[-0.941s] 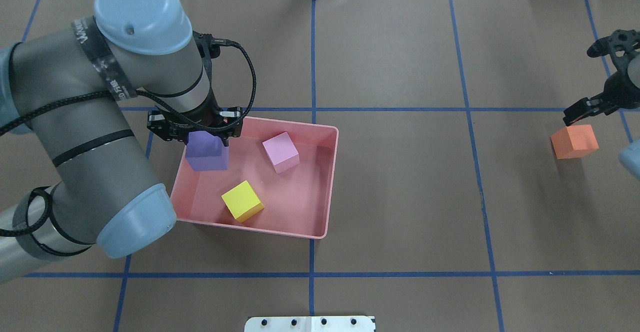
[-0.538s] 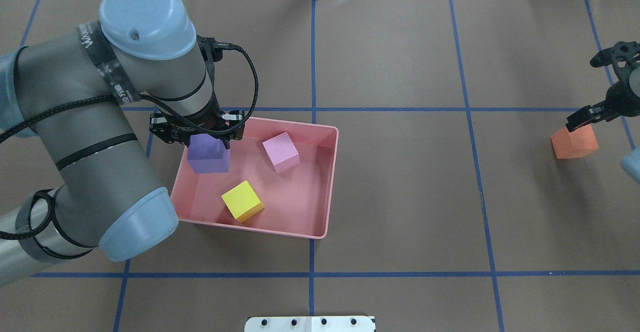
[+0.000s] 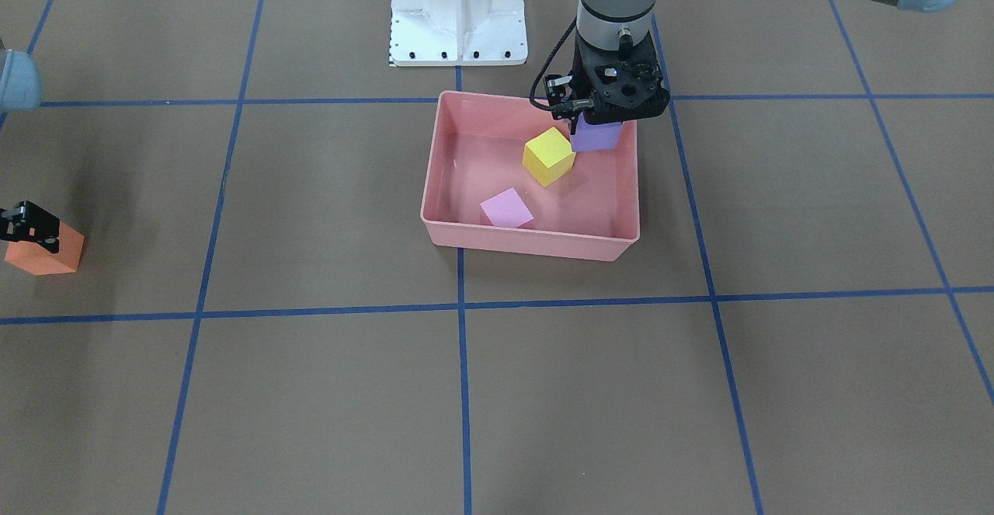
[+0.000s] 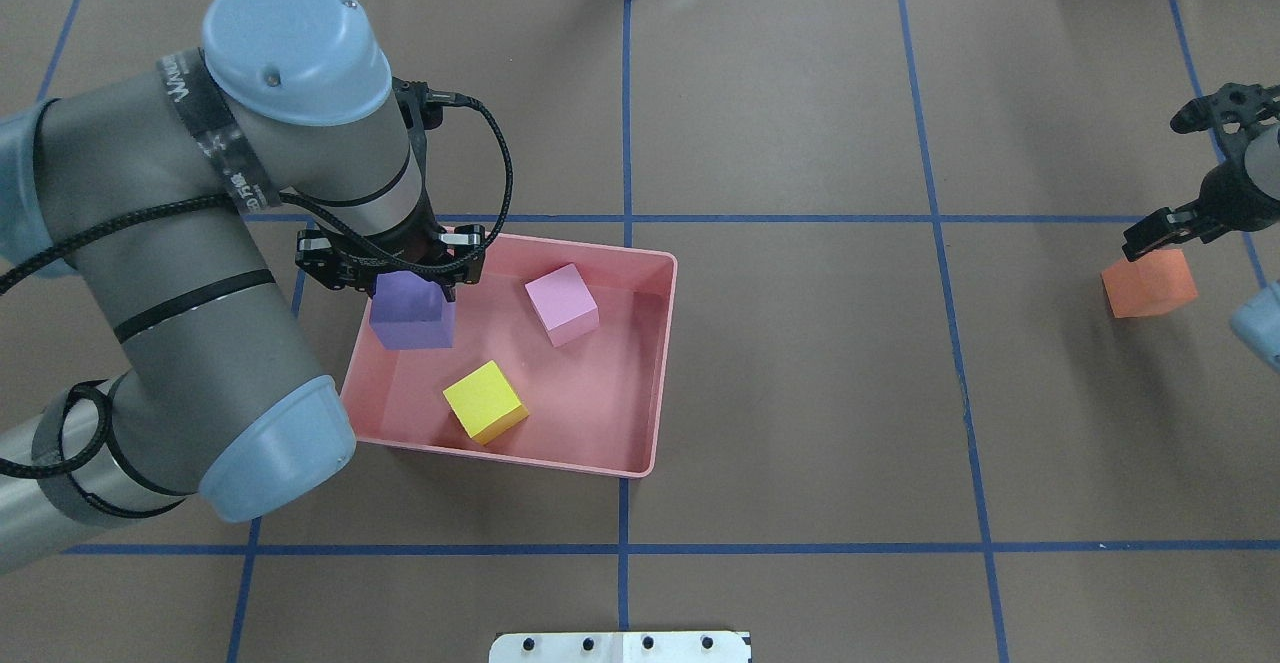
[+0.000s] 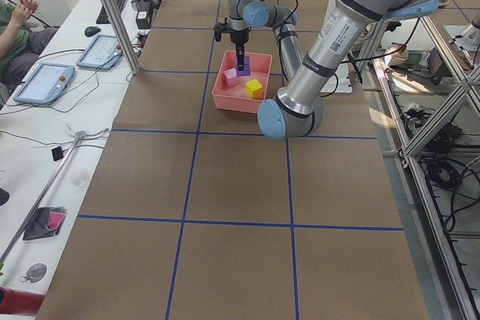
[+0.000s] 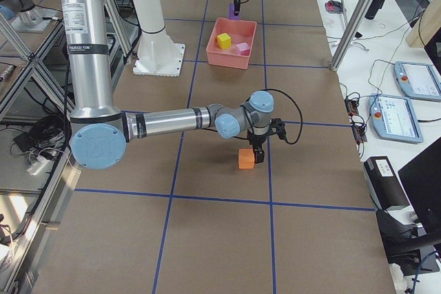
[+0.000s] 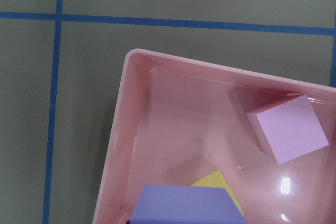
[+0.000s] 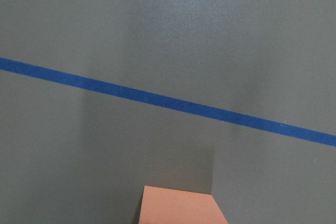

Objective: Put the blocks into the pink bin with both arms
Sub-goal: 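Lower purple cube into bin with left gripper while right gripper grasps orange cube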

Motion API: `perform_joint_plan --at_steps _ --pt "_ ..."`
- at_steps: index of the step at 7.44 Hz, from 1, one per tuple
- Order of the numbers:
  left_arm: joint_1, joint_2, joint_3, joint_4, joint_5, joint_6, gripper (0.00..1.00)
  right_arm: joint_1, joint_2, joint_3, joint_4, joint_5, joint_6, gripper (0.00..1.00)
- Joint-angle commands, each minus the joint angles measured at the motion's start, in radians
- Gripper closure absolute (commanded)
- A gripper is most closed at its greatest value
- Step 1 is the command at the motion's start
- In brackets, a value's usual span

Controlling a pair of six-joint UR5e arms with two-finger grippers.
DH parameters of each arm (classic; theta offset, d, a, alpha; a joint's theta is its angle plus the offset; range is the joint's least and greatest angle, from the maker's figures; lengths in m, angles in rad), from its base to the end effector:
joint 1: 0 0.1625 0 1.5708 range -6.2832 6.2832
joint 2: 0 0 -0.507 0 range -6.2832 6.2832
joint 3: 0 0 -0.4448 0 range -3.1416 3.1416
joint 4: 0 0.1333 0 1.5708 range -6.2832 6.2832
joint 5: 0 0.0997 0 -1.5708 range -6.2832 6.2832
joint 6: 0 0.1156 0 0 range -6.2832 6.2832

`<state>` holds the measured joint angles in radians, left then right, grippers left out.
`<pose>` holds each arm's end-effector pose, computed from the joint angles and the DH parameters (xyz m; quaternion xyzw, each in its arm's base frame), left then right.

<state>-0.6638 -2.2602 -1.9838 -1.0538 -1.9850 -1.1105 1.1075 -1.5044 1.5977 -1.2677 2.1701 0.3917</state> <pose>0.4702 -0.4780 0.1899 -0.0161 0.3439 -0.0362 0.9382 -0.2096 -0.5719 0.6765 0.0512 -0.3414 -0.0916 0.9341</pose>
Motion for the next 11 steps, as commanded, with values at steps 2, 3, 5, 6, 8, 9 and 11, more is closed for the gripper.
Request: perform_joint_plan --at_steps 2,3,5,6,8,9,11 --pt "0.0 0.001 0.003 0.0 0.0 0.001 1.0 -0.031 0.001 -0.013 0.001 -0.003 0.015 0.0" --pt "0.001 0.001 0.003 0.0 0.0 0.001 1.0 -0.031 0.001 -0.024 0.001 -0.004 0.013 0.0" --pt "0.001 0.001 0.005 0.0 0.0 0.001 1.0 -0.032 0.001 -0.041 0.001 0.003 0.013 0.0" --pt "0.001 -0.001 0.005 0.0 0.0 0.001 1.0 -0.032 -0.005 -0.039 0.001 0.004 0.015 0.0" --pt "0.001 0.001 0.006 0.0 0.0 0.001 1.0 -0.032 -0.008 -0.039 -0.008 0.007 0.015 0.01" --pt "0.013 0.002 0.01 0.0 0.002 0.0 1.0 -0.032 -0.008 -0.039 -0.009 0.014 0.015 0.01" --pt "0.041 0.001 0.019 0.0 0.0 -0.003 1.0 -0.032 -0.011 -0.038 -0.01 0.022 0.015 0.01"
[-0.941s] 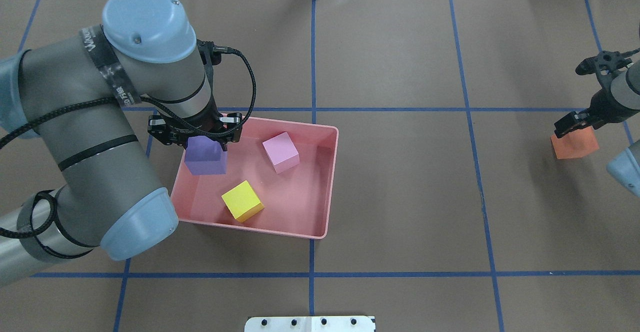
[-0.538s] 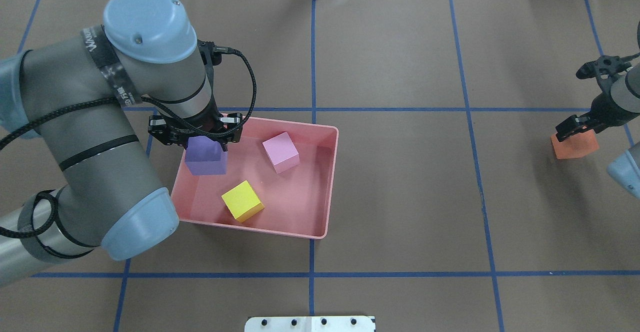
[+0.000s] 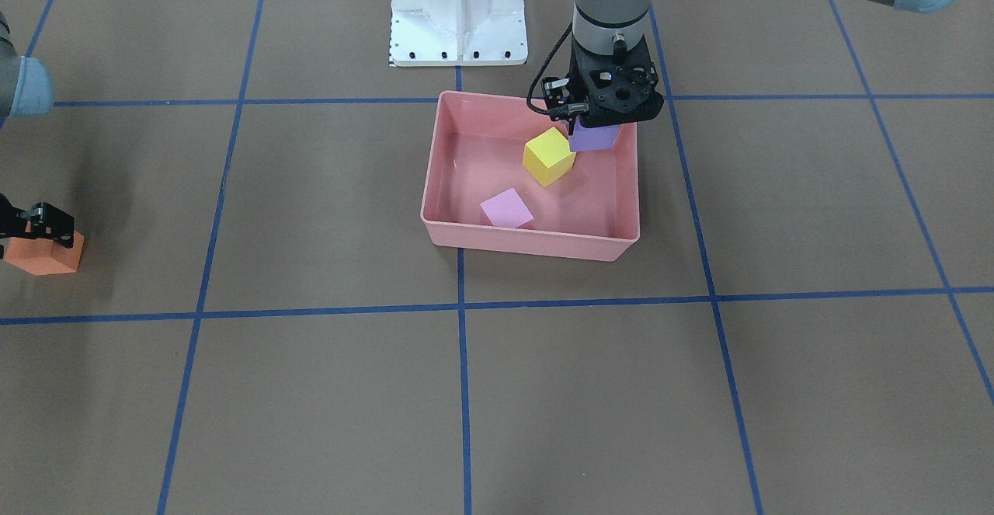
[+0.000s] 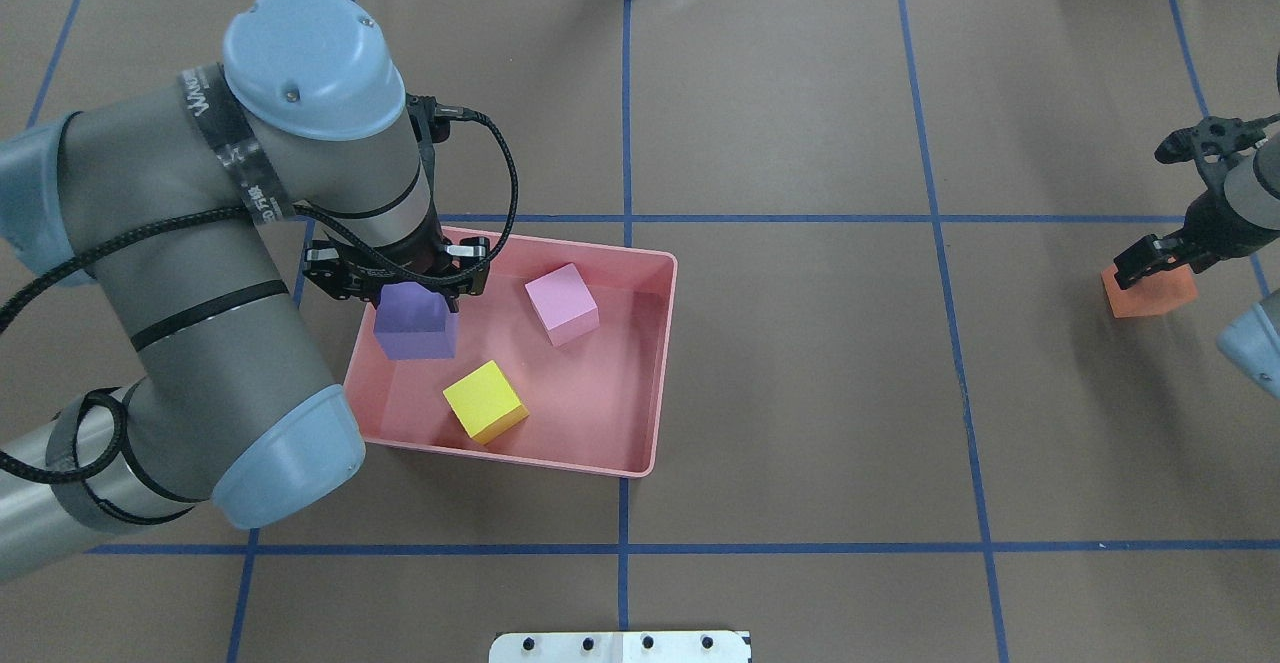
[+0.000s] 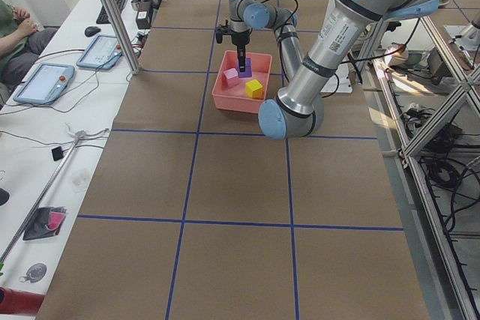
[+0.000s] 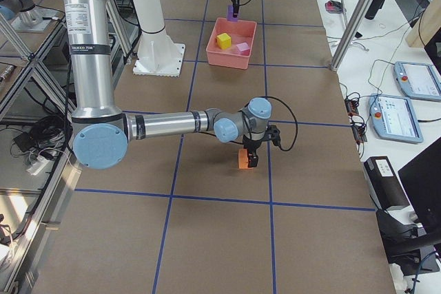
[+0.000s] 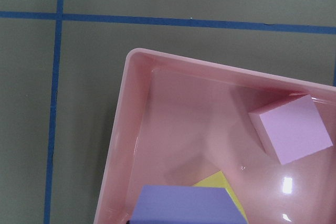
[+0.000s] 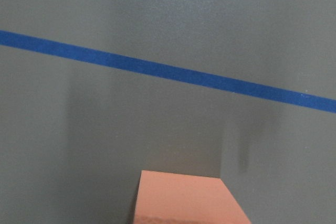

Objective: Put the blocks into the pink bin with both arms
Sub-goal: 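Lower purple cube into bin with left gripper while right gripper grasps orange cube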

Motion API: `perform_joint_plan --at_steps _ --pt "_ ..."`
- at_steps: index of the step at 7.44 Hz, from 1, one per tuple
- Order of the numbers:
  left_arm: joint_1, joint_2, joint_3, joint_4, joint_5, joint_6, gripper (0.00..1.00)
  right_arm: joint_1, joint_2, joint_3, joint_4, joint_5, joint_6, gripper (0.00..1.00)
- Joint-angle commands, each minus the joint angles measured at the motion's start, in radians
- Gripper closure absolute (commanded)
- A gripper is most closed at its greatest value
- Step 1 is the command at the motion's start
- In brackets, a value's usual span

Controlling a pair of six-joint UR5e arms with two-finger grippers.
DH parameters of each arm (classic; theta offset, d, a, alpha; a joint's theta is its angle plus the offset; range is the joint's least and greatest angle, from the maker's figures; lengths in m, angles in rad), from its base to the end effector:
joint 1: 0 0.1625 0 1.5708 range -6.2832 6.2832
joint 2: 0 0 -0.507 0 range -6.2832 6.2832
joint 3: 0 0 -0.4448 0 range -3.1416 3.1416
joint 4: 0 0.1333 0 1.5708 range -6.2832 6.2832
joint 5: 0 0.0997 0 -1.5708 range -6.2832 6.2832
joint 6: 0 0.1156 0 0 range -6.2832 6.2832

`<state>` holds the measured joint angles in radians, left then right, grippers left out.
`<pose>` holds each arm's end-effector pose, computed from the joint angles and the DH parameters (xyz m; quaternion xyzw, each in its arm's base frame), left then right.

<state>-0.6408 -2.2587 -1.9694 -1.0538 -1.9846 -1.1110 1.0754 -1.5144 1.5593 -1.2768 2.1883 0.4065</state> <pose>0.4852 -0.4702 0.1959 -0.0243 0.3374 -0.0274 0.9406 -0.2260 -0.5579 0.7045 0.0141 -0.3396 -0.0929 0.9359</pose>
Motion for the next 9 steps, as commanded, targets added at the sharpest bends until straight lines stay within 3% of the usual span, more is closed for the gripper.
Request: perform_joint_plan --at_steps 1,2,3,4,6,7,9 --pt "0.021 -0.001 0.003 0.0 0.0 -0.007 0.99 0.0 -0.001 0.001 -0.001 0.004 0.0 0.04" --pt "0.029 0.001 0.003 -0.008 0.0 -0.004 0.25 -0.002 0.002 0.005 -0.001 0.002 0.002 0.31" --pt "0.042 -0.001 0.003 -0.023 0.018 -0.007 0.0 -0.003 0.003 0.007 0.001 0.002 0.0 0.67" --pt "0.043 -0.002 0.001 -0.025 0.029 -0.007 0.0 -0.003 0.011 0.005 -0.001 0.001 0.0 0.97" --pt "0.043 -0.007 0.003 -0.025 0.029 -0.013 0.0 -0.003 0.014 0.021 -0.019 0.011 0.0 1.0" --pt "0.044 -0.009 0.001 -0.025 0.029 -0.015 0.0 0.006 0.028 0.074 -0.079 0.066 0.0 1.0" --pt "0.043 -0.009 0.001 -0.025 0.029 -0.013 0.0 0.032 0.167 0.212 -0.397 0.097 0.0 1.0"
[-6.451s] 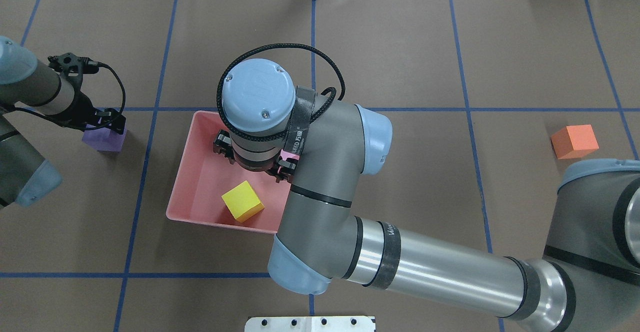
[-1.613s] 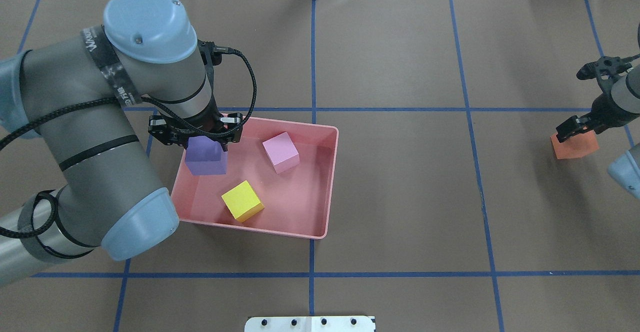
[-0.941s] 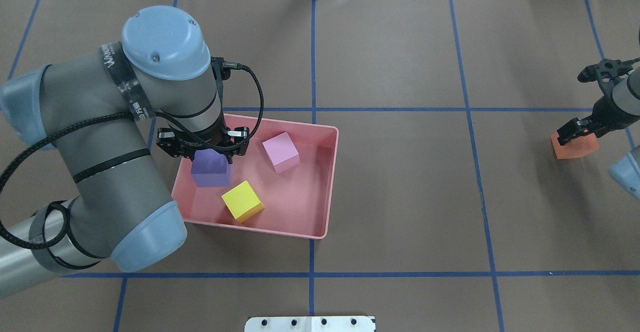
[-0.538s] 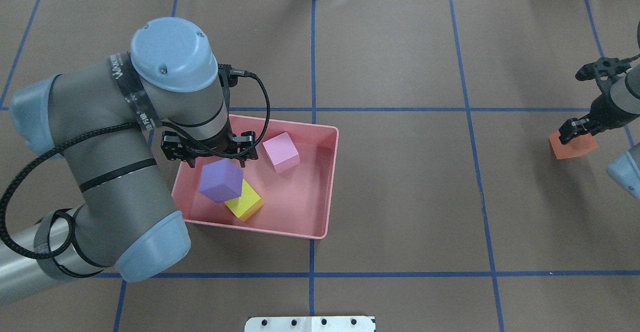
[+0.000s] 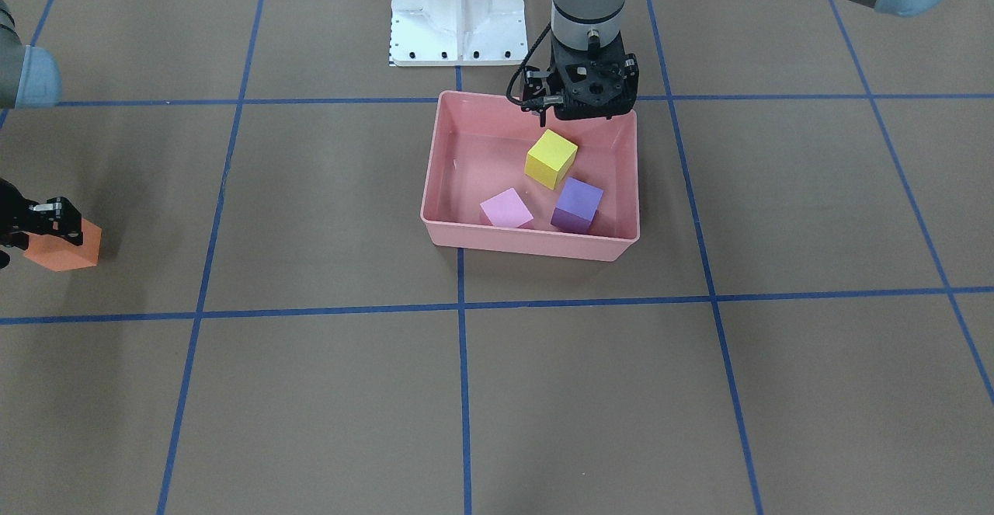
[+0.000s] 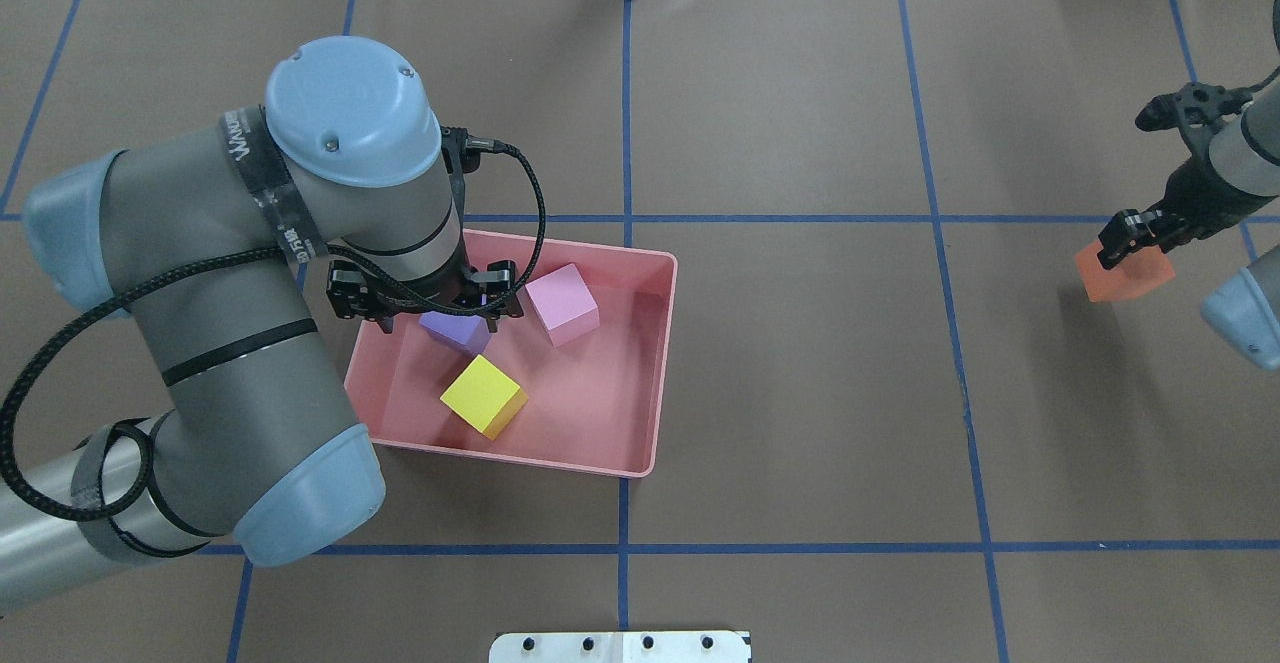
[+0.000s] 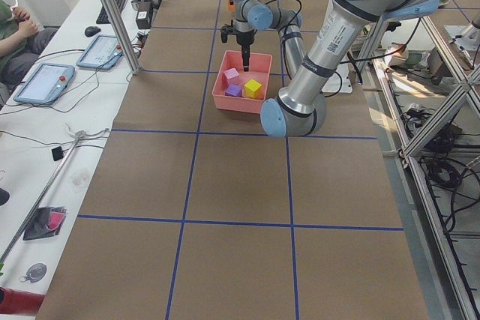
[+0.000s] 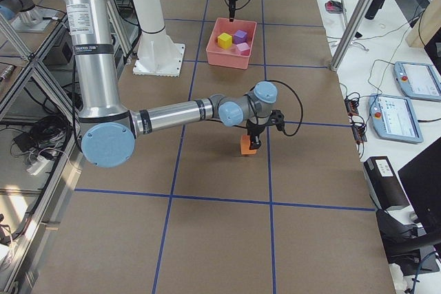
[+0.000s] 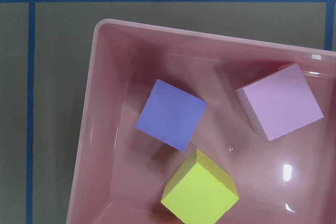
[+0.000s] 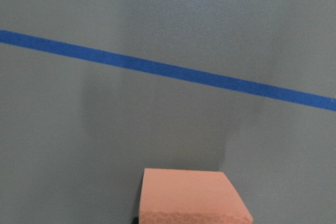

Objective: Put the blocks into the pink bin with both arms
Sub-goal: 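Carry orange cube into bin with right gripper while left gripper withdraws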

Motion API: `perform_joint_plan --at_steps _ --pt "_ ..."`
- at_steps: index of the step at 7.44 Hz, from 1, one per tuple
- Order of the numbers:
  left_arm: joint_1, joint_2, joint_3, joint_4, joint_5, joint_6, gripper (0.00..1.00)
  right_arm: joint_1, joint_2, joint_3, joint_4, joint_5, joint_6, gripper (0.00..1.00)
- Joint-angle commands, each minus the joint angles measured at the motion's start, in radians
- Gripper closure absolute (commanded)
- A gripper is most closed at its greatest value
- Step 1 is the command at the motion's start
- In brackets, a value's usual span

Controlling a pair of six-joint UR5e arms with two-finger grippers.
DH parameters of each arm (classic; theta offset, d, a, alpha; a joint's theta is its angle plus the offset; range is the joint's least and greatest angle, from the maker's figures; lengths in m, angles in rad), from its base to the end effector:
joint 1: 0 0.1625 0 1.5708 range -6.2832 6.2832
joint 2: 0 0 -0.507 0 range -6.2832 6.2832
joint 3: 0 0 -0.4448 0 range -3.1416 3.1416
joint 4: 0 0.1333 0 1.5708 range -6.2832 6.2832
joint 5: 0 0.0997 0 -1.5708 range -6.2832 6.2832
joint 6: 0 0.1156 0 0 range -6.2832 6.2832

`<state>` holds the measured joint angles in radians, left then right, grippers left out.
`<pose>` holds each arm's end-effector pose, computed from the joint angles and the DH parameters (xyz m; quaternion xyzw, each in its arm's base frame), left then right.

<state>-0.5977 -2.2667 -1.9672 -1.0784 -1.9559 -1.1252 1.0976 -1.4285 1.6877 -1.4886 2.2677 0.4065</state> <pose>0.5054 -0.4528 0.1889 -0.0140 0.3425 -0.0149 0.9393 -0.2324 -0.5837 0.6005 0.0012 -0.3724 -0.0889 0.9238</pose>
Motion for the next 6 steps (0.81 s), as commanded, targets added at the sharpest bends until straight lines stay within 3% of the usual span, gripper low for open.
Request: perform_joint_plan --at_steps 1,2,3,4,6 --pt "-0.004 -0.001 -0.004 0.0 0.0 0.004 0.0 0.01 0.191 0.119 -0.344 0.019 0.002 1.0" --pt "-0.013 0.001 -0.008 0.0 0.0 0.013 0.0 0.007 0.301 0.125 -0.466 0.038 0.005 1.0" --pt "-0.031 0.006 -0.015 0.0 0.002 0.051 0.0 -0.005 0.371 0.125 -0.498 0.076 0.097 1.0" --pt "-0.065 0.021 -0.022 0.003 0.0 0.121 0.0 -0.036 0.422 0.127 -0.492 0.099 0.229 1.0" --pt "-0.141 0.154 -0.096 -0.002 -0.004 0.278 0.0 -0.134 0.524 0.127 -0.489 0.09 0.421 1.0"
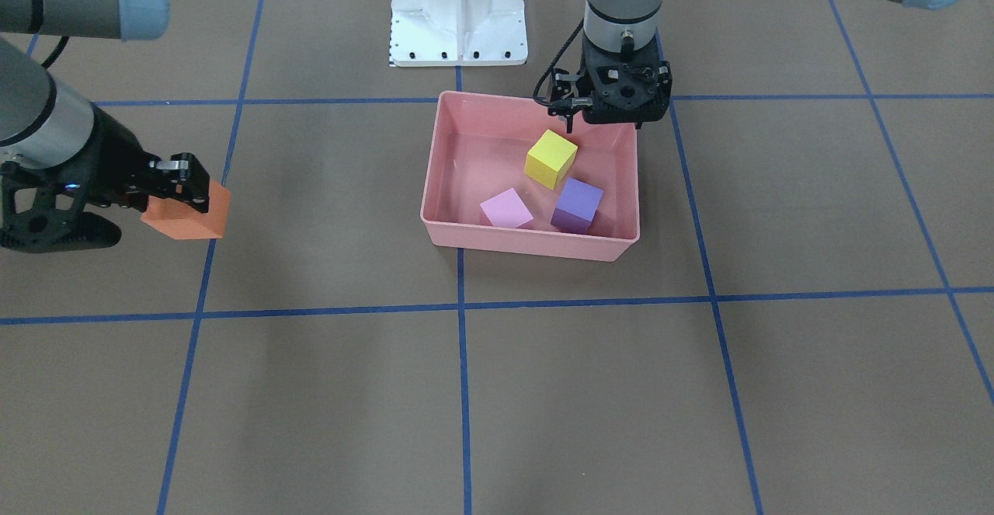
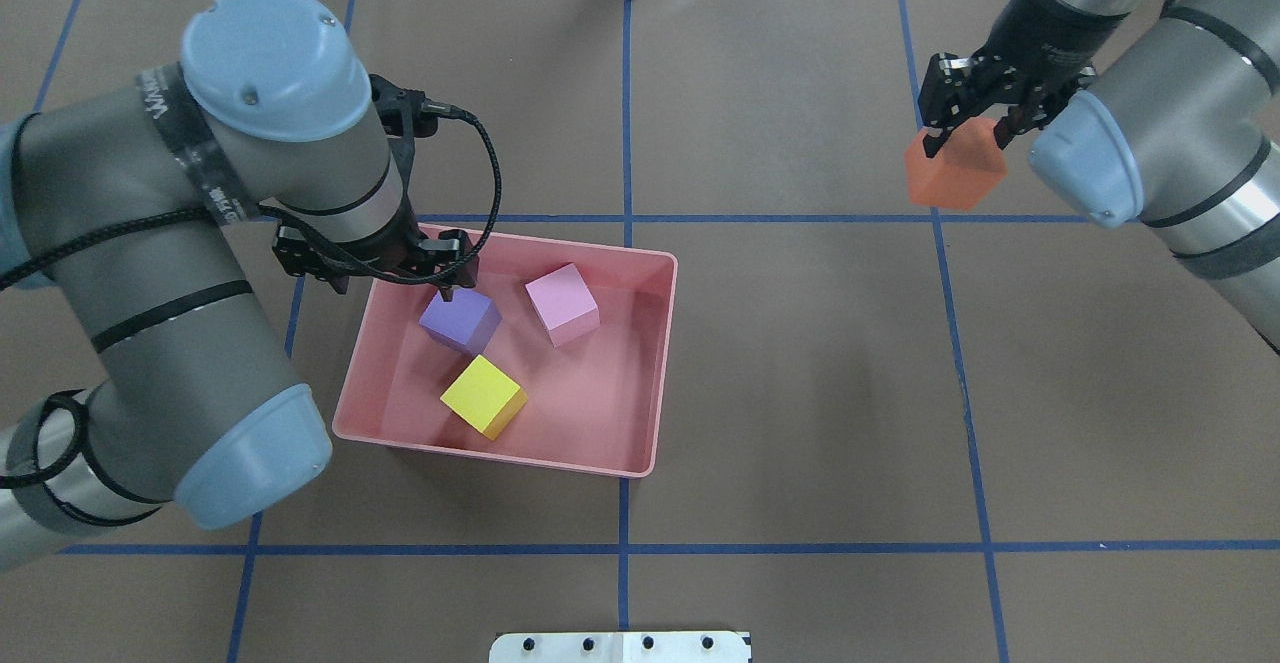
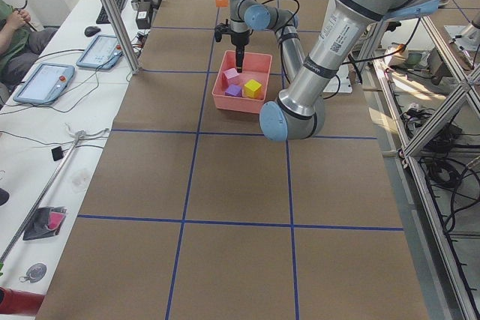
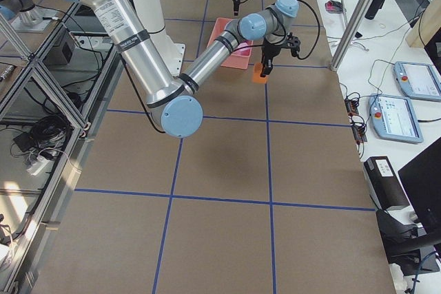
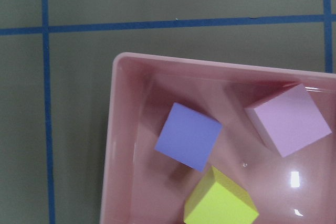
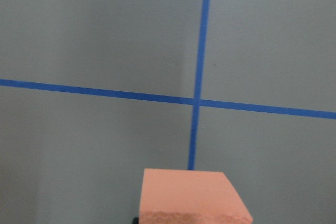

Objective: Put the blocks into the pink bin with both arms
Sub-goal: 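Carry orange cube into bin with right gripper while left gripper withdraws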

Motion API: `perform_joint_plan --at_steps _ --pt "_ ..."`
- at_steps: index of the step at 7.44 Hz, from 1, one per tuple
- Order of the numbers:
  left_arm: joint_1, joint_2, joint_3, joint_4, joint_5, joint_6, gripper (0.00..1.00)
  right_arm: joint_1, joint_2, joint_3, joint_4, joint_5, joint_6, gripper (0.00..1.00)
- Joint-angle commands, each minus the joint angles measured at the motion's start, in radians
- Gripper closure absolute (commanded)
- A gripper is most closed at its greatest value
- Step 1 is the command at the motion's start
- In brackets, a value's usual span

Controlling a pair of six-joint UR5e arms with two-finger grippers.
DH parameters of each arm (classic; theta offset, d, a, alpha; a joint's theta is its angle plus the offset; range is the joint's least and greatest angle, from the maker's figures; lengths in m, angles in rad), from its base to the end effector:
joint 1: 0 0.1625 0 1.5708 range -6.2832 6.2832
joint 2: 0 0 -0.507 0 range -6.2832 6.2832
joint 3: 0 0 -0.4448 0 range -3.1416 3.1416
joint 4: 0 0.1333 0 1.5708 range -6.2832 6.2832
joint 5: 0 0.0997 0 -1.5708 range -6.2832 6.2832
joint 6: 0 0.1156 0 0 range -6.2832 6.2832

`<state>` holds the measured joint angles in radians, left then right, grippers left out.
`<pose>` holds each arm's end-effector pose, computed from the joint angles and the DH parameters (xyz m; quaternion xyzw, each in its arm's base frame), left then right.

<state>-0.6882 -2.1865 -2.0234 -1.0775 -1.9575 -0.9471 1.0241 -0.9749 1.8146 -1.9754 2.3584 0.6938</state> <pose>0.4442 -0.4814 0.2222 0.0237 0.3329 0.0241 0.9424 -0.3233 -0.6301 0.2829 -0.0556 -0.4207 -0.0163 0.9053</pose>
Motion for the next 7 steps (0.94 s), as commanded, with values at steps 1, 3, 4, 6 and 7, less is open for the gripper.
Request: perform_joint_plan --at_steps 1,3,4,6,7 --pt "-0.088 0.123 -0.056 -0.007 -0.008 0.166 0.0 -0.108 0.114 0.002 -0.002 -0.023 0.204 1.0" --pt "-0.151 0.195 -0.058 -0.054 -0.011 0.278 0.0 -0.243 0.15 0.0 0.088 -0.149 0.365 1.0" --pt "-0.196 0.236 -0.058 -0.076 -0.044 0.345 0.0 -0.318 0.15 -0.003 0.145 -0.222 0.454 1.0" --pt "-0.33 0.348 -0.057 -0.122 -0.145 0.556 0.0 -0.456 0.154 -0.014 0.209 -0.368 0.531 1.0" --pt "-0.35 0.391 -0.052 -0.168 -0.153 0.585 0.0 -0.488 0.175 -0.029 0.214 -0.384 0.559 1.0"
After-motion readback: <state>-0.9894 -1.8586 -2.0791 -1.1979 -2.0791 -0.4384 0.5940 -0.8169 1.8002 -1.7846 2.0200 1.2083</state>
